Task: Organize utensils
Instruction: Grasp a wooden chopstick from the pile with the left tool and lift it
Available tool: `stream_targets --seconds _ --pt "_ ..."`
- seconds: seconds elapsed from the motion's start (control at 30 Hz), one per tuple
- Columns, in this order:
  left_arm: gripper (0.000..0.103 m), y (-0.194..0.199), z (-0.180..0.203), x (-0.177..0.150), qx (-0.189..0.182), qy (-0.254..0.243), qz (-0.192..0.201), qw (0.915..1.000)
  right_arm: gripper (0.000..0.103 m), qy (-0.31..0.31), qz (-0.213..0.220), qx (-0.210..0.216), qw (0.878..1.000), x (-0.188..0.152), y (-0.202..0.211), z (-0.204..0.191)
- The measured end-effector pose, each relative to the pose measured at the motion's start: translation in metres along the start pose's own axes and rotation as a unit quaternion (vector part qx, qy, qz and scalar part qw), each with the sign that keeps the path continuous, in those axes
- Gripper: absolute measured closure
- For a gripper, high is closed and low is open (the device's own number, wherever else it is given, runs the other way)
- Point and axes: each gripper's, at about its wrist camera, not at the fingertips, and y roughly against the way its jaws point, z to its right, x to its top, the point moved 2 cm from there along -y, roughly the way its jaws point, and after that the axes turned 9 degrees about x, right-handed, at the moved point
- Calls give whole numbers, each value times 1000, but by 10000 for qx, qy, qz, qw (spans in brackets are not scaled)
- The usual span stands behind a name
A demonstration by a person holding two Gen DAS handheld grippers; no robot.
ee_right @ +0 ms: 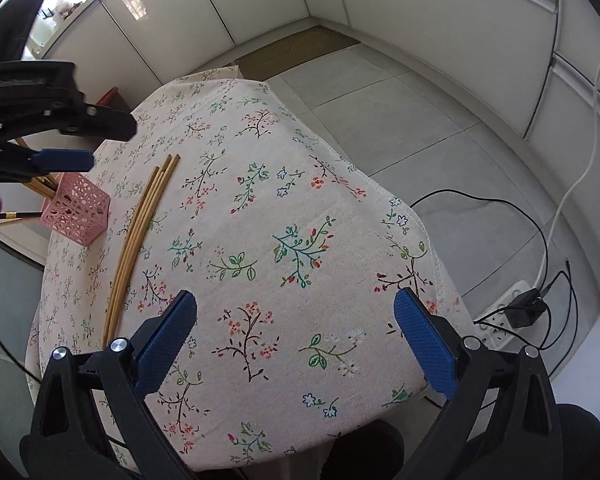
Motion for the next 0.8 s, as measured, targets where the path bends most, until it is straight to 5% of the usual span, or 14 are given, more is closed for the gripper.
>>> stream_targets --seconds 0.3,0.8 --pt "73 -67 -22 35 94 45 -351 9993 7 -247 -310 191 9990 2 -17 6" --pt "77 -100 -26 56 493 4 -347 9982 7 -327 -450 199 9983 1 -23 12"
